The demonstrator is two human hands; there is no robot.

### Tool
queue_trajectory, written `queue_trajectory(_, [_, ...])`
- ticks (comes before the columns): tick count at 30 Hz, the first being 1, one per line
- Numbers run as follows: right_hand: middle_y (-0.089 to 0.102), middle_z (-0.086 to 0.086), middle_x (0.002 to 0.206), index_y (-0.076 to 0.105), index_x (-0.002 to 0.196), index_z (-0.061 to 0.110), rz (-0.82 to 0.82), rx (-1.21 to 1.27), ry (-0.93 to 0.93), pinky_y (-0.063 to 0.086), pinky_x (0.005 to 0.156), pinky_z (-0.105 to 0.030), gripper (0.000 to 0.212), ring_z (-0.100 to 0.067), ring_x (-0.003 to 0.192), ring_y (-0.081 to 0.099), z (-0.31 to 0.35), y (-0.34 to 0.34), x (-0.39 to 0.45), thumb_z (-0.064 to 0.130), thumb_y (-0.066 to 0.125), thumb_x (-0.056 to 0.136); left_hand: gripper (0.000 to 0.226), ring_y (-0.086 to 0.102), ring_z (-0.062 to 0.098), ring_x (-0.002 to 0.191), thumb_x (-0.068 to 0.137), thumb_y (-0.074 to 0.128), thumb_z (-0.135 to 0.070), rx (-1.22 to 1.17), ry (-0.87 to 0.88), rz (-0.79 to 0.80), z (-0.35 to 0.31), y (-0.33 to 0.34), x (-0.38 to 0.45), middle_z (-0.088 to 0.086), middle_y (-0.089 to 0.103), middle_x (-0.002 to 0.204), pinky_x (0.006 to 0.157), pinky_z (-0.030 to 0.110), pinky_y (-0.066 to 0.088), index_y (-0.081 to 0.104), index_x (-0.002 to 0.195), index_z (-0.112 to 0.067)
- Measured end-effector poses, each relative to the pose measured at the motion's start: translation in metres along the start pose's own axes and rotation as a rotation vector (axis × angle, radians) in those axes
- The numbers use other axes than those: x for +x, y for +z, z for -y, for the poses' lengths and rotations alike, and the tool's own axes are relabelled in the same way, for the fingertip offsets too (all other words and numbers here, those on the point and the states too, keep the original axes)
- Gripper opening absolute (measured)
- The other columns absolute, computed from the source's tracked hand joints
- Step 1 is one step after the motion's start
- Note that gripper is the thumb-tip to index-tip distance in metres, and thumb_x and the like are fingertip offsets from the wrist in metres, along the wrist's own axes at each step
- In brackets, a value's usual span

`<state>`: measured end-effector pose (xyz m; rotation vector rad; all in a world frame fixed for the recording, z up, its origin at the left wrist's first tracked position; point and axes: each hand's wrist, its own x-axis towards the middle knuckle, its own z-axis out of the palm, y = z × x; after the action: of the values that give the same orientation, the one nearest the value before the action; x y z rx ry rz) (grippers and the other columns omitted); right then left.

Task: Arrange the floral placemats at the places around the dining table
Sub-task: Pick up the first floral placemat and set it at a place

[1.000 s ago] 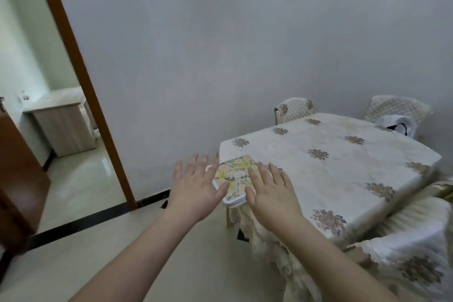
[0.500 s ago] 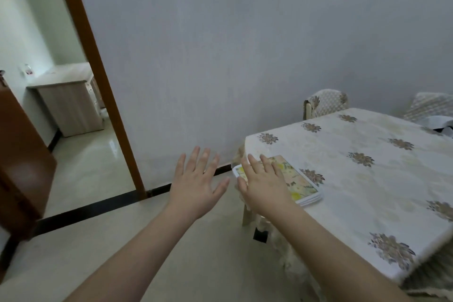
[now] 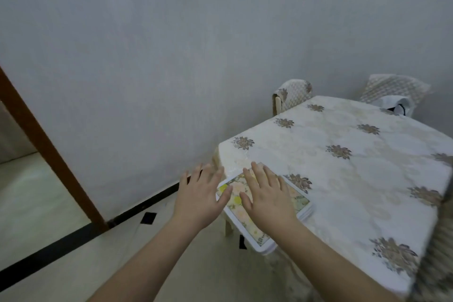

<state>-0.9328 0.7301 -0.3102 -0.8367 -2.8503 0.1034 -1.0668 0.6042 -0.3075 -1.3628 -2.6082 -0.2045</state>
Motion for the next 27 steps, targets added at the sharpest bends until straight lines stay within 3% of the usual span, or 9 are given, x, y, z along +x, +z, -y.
queue_trajectory(3, [-0.004,0.002,0.167,0.002,0.159,0.028,0.018,0.013,0.031,0.005,0.122,-0.047,0.065,-0.022,0.154,0.0,-0.026,0.018,0.02,0.054,0.022,0.102,0.072,0.04,0.029,0.142,0.093,0.015,-0.064,-0.026,0.062,-0.003,-0.014,0.023,0.031,0.007,0.049,0.15,0.114,0.053,0.026,0.051,0.144,-0.028])
queue_trajectory(7, [-0.005,0.001,0.167,0.0,0.159,0.028,0.086,0.046,0.082,0.004,0.123,-0.047,0.066,-0.023,0.154,-0.001,-0.06,0.045,0.046,0.055,0.022,0.102,0.076,0.018,0.024,0.152,0.091,0.006,-0.068,-0.035,0.111,0.098,-0.025,0.057,0.067,0.003,0.028,0.163,0.121,0.051,0.012,0.033,0.154,-0.035])
queue_trajectory(10, [-0.003,0.001,0.167,0.001,0.158,0.028,0.12,0.072,0.127,0.006,0.123,-0.047,0.066,-0.022,0.154,0.0,-0.086,0.07,0.066,0.055,0.023,0.102,0.075,0.013,0.023,0.153,0.091,0.007,-0.068,-0.017,0.139,0.153,-0.033,0.087,0.099,0.002,0.025,0.164,0.122,0.051,0.005,0.029,0.155,-0.036])
queue_trajectory(18, [0.008,-0.002,0.167,0.011,0.158,0.026,0.225,0.11,0.223,0.007,0.121,-0.049,0.063,-0.026,0.153,0.009,-0.122,0.138,0.09,0.049,0.028,0.102,0.07,0.007,0.023,0.154,0.096,0.019,-0.067,0.032,0.224,0.362,-0.046,0.169,0.145,0.002,0.015,0.167,0.121,0.051,0.005,0.018,0.158,-0.034])
queue_trajectory(22, [0.007,-0.002,0.167,0.009,0.158,0.025,0.358,0.138,0.292,0.008,0.121,-0.05,0.064,-0.026,0.153,0.008,-0.128,0.169,0.084,0.047,0.031,0.102,0.072,0.004,0.023,0.154,0.097,0.024,-0.068,0.073,0.293,0.461,-0.035,0.197,0.161,0.004,0.011,0.168,0.121,0.051,0.003,0.012,0.158,-0.032])
queue_trajectory(27, [0.006,0.0,0.167,0.009,0.158,0.027,0.414,0.154,0.431,0.012,0.121,-0.047,0.068,-0.028,0.152,0.011,-0.123,0.205,0.071,0.056,0.029,0.1,0.081,0.002,0.024,0.155,0.092,0.03,-0.075,0.08,0.415,0.543,-0.014,0.231,0.188,0.003,0.005,0.168,0.122,0.051,0.002,0.009,0.159,-0.033])
